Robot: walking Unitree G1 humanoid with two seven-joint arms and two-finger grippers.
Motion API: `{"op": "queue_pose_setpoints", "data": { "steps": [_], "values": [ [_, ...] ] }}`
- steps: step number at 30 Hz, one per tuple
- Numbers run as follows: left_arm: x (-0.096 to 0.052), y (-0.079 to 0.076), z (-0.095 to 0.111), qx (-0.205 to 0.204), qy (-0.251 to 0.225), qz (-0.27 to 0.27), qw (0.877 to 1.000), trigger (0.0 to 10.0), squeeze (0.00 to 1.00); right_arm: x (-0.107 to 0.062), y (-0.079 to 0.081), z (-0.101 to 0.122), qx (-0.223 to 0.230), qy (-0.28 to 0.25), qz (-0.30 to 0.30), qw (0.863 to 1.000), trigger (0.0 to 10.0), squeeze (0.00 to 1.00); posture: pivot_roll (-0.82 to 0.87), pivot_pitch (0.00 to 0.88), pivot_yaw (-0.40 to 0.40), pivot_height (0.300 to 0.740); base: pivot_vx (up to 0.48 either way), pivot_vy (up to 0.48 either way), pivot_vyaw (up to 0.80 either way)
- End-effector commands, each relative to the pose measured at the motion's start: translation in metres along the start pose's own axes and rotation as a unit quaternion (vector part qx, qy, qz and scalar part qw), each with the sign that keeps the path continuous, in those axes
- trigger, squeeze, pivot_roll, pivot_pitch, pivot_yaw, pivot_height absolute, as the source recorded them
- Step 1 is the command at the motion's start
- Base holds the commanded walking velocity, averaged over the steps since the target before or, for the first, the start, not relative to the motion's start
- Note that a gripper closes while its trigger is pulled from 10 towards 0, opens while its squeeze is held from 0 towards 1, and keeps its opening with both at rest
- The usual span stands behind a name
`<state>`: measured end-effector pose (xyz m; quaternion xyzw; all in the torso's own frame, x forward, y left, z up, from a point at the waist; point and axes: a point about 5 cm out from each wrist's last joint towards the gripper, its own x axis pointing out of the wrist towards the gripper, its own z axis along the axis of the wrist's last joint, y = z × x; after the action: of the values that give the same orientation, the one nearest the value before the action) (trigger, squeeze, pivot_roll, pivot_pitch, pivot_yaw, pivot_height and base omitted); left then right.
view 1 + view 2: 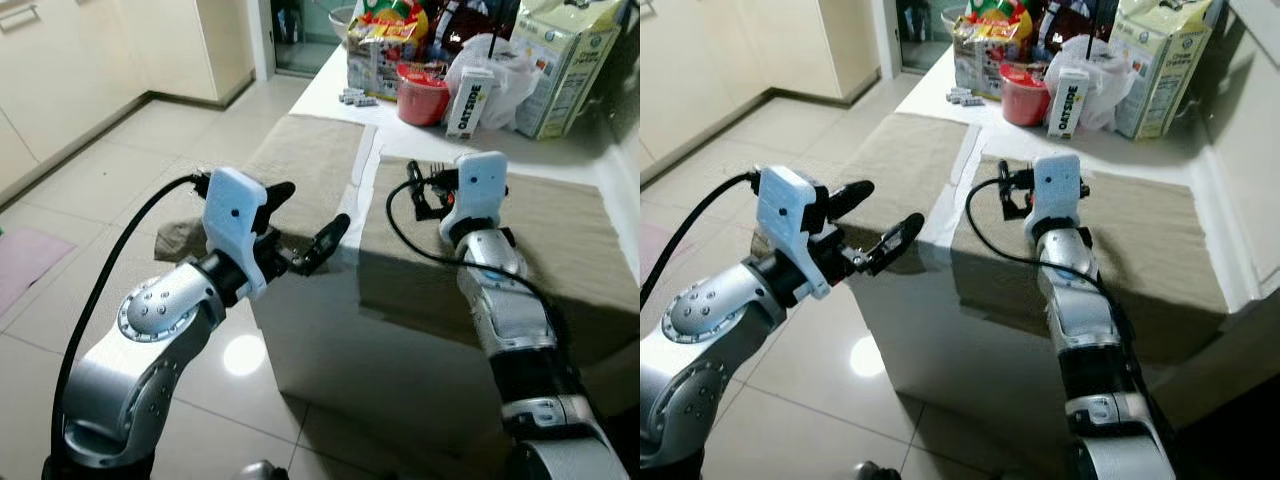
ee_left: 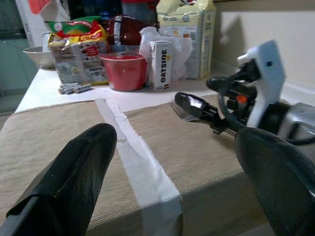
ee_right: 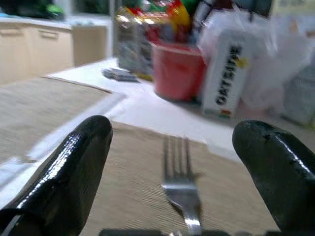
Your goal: Setting the table
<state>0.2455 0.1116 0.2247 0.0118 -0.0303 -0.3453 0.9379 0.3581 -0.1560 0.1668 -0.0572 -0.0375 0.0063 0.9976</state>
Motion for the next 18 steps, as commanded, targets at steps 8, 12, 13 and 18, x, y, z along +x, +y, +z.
{"op": "queue_pose_setpoints", "data": {
  "steps": [8,12,13,18],
  "values": [
    [-0.002,0.000,0.004,-0.004,0.004,-0.001,1.000,10.0,0.00,0.018,-0.004,0.000,0.029,0.052,-0.028,0.998,10.0,0.00,-0.04,0.000,0.054,0.740,0.000,0.000,0.00],
    [-0.003,0.000,0.005,-0.006,0.007,0.003,1.000,10.0,0.00,0.017,-0.002,-0.003,0.040,0.075,-0.029,0.996,10.0,0.00,-0.04,0.000,0.054,0.740,0.000,0.000,0.00],
    [-0.003,0.000,0.005,-0.006,0.007,0.003,1.000,10.0,0.00,0.017,-0.002,-0.003,0.040,0.075,-0.029,0.996,10.0,0.00,-0.04,0.000,0.054,0.740,0.000,0.000,0.00],
    [-0.004,0.000,0.005,-0.007,0.011,0.003,1.000,10.0,0.00,0.005,-0.002,-0.008,0.030,0.093,-0.036,0.995,10.0,0.00,-0.03,0.000,0.047,0.740,0.000,0.000,0.00]
  ]
}}
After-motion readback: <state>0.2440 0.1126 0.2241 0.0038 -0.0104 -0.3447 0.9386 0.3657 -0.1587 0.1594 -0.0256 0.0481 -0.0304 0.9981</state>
